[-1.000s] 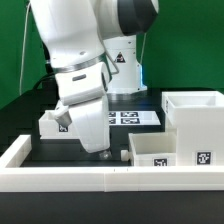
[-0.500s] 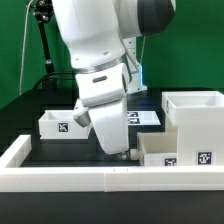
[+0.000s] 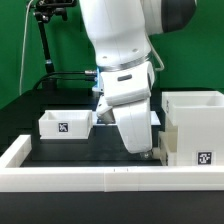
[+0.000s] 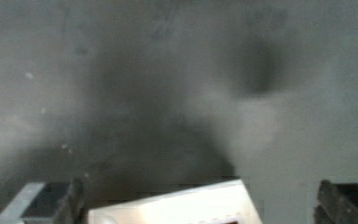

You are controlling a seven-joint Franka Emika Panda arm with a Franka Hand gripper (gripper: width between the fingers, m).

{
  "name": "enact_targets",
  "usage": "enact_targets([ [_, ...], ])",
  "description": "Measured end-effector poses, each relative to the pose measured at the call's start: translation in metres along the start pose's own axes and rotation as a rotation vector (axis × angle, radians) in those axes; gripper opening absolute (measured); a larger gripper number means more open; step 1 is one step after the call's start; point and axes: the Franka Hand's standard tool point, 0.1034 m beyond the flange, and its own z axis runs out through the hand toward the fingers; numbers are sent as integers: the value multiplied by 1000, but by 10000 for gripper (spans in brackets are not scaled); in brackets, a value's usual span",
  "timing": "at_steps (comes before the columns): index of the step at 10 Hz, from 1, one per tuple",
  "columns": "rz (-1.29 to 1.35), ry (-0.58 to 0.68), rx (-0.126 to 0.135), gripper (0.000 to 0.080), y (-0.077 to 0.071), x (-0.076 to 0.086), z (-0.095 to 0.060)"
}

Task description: Assemble drawer

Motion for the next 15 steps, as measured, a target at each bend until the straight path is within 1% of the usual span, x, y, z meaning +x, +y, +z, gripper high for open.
enact_targets([
  [2, 39, -7, -2, 649, 1, 2, -2],
  [5, 48, -7, -2, 649, 1, 1, -3],
  [6, 49, -9, -5, 649, 1, -1, -6],
  [8, 47, -16, -15, 649, -2, -11, -17],
  [9, 45, -21, -18, 649, -8, -18, -24],
  [10, 38, -28, -18, 649, -17, -28, -30],
  [12, 38, -46, -23, 649, -42, -54, -42],
  [13, 47, -54, -29, 649, -52, -62, -46],
  [14, 50, -59, -35, 649, -55, -64, -52],
  [15, 49, -57, -30, 649, -55, -63, -48],
])
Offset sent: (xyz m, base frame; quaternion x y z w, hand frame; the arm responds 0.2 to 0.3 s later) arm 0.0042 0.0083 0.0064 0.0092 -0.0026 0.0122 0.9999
